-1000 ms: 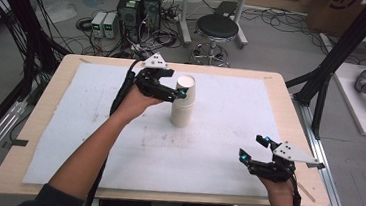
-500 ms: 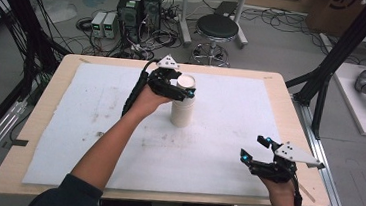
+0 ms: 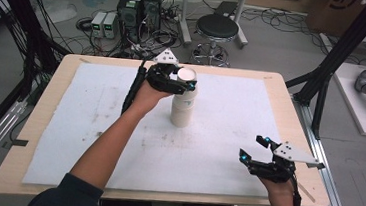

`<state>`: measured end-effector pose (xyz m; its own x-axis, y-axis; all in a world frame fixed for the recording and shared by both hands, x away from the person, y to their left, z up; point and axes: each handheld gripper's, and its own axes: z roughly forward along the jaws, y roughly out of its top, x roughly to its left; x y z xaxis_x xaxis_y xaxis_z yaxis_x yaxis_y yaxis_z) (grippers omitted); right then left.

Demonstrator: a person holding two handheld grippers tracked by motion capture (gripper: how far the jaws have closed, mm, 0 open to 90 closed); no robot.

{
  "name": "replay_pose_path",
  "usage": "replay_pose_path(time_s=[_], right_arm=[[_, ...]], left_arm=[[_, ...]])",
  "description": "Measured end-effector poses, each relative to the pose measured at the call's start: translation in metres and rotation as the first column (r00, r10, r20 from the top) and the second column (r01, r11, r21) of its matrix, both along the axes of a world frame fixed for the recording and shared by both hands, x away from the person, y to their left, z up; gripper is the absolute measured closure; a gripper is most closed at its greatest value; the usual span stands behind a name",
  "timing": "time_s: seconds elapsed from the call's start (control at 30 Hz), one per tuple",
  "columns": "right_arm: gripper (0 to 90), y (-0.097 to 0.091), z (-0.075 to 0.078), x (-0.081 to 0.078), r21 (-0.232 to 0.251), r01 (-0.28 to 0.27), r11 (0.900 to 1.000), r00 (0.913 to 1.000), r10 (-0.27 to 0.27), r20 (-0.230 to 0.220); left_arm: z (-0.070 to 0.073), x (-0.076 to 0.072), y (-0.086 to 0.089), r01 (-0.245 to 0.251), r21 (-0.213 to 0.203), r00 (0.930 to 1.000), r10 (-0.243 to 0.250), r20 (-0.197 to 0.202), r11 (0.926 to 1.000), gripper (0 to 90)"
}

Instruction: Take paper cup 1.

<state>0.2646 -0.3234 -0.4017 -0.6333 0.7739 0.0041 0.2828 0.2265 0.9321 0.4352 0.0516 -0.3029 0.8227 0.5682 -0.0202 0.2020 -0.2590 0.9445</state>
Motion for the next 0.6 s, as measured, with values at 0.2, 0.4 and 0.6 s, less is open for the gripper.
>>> replay_pose_path(time_s=[0.2, 0.4, 0.6], right_arm=[[19.7, 0.001, 0.001, 0.0, 0.001, -0.002, 1.0, 1.0, 0.002, 0.003], [19.7, 0.003, 0.0, 0.0, -0.002, -0.009, 1.0, 1.0, 0.009, 0.003], [19.7, 0.005, 0.0, 0.0, -0.002, -0.013, 0.9999, 0.9999, 0.013, 0.003]], left_arm=[[0.016, -0.005, 0.007, -0.003, -0.054, 0.9994, 0.005, 0.034, 0.9985, 34.2], [0.037, -0.016, 0.022, 0.002, -0.124, 0.997, 0.008, 0.076, 0.9923, 34.5], [0.052, -0.033, 0.043, 0.015, -0.175, 0.9944, 0.004, 0.106, 0.9845, 34.6]])
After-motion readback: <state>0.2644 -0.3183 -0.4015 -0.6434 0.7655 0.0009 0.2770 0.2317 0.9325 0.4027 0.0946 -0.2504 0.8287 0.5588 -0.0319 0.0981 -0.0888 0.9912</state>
